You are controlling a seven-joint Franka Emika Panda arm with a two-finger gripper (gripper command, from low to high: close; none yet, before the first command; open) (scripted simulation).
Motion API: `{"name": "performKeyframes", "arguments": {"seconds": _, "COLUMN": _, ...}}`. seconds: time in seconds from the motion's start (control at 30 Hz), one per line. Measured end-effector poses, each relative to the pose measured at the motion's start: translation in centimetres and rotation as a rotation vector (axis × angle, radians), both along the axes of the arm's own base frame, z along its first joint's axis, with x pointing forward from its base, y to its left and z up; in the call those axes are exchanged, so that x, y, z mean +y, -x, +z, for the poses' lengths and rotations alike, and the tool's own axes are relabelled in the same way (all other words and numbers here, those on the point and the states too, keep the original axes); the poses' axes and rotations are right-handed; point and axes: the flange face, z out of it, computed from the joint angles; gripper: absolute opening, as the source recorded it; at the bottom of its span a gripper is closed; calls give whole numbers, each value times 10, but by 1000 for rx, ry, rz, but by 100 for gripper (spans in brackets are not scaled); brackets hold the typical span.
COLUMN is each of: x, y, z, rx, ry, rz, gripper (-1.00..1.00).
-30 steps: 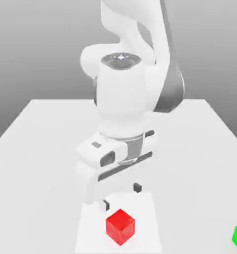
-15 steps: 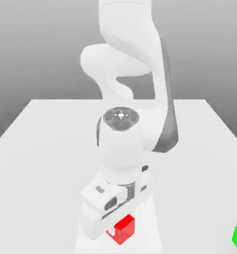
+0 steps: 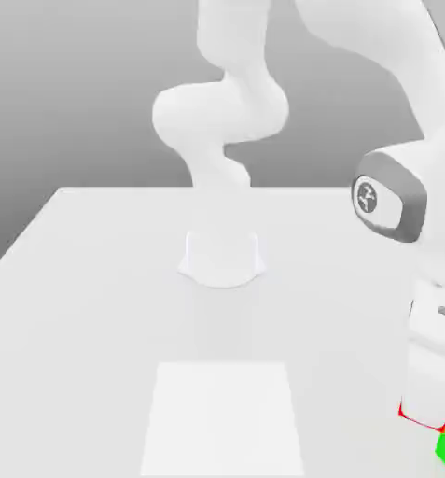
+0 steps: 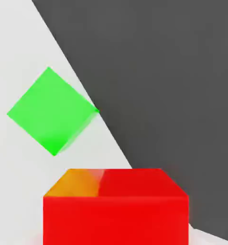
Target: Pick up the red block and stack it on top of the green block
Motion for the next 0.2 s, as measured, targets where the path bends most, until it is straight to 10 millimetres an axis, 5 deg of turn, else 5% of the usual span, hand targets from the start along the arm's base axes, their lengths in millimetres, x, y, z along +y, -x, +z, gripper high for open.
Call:
{"name": "performKeyframes", "arguments": {"seconds": 0.07, "x": 9, "y": 2, "z": -30, "rx": 0, "ry": 0, "rz": 9, "gripper": -100}}
{"name": "performKeyframes", "arguments": {"seconds": 0.1, "x": 11, "y": 3, "z": -38, "rx": 0, "ry": 0, "rz": 11, "gripper": 100}}
{"name": "performKeyframes", "arguments": {"seconds": 0.2, "x": 11, "y": 3, "z": -38, "rx": 0, "ry": 0, "rz": 11, "gripper": 100}}
